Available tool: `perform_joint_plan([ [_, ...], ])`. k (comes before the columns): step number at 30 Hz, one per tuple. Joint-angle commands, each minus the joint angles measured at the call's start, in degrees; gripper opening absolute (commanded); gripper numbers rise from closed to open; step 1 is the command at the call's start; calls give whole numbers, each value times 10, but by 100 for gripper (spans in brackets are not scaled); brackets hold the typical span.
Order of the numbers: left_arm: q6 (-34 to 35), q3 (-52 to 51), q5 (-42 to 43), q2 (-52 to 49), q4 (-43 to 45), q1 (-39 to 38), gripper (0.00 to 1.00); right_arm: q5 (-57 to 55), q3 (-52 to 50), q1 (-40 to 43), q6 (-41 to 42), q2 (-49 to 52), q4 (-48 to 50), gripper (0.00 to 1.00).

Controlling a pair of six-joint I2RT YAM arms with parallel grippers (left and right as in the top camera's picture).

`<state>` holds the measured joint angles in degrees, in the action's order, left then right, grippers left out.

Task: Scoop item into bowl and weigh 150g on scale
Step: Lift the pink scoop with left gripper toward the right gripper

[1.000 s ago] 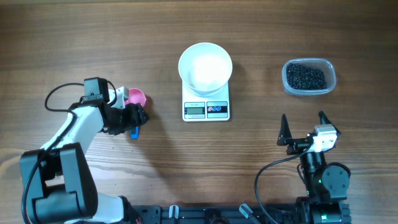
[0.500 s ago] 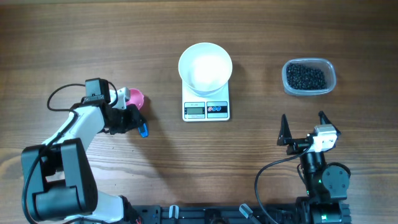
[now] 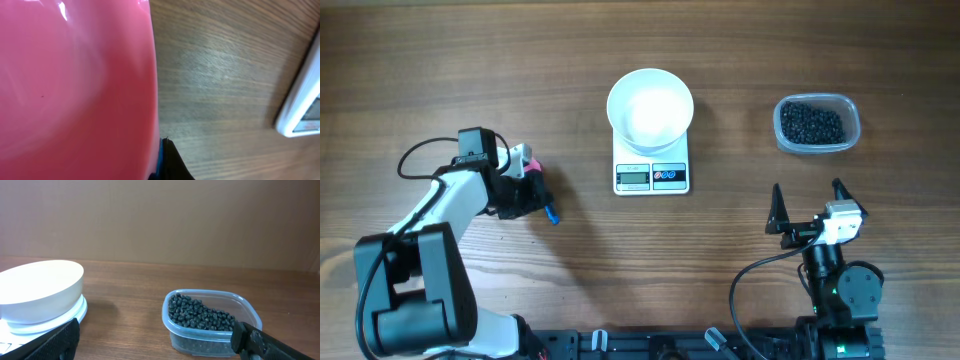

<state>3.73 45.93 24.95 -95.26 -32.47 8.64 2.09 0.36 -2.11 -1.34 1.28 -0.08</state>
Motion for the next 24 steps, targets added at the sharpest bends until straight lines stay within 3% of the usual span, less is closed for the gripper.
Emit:
perform_joint_plan([
  [1, -1, 11, 93, 57, -6, -1, 4, 4, -1, -2, 0, -1, 1, 100],
  [10, -1, 11, 348, 289, -47, -4, 4, 5, -1, -2, 0, -1, 1, 100],
  [15, 34, 11, 358, 454, -41, -29, 4, 5, -1, -2, 1, -1, 1, 100],
  [16, 61, 11, 351, 485, -35, -29, 4, 28, -1, -3, 27, -1, 11, 100],
  [18, 103, 11, 339, 532, -20, -29, 4, 132, -1, -3, 169, -1, 24, 100],
  [22, 167, 11, 339, 582, -2, -29, 4, 166, -1, -3, 327, 0, 18, 100],
  [24, 202, 11, 340, 588, 4, -29, 4, 200, -1, -3, 523, 0, 31, 100],
])
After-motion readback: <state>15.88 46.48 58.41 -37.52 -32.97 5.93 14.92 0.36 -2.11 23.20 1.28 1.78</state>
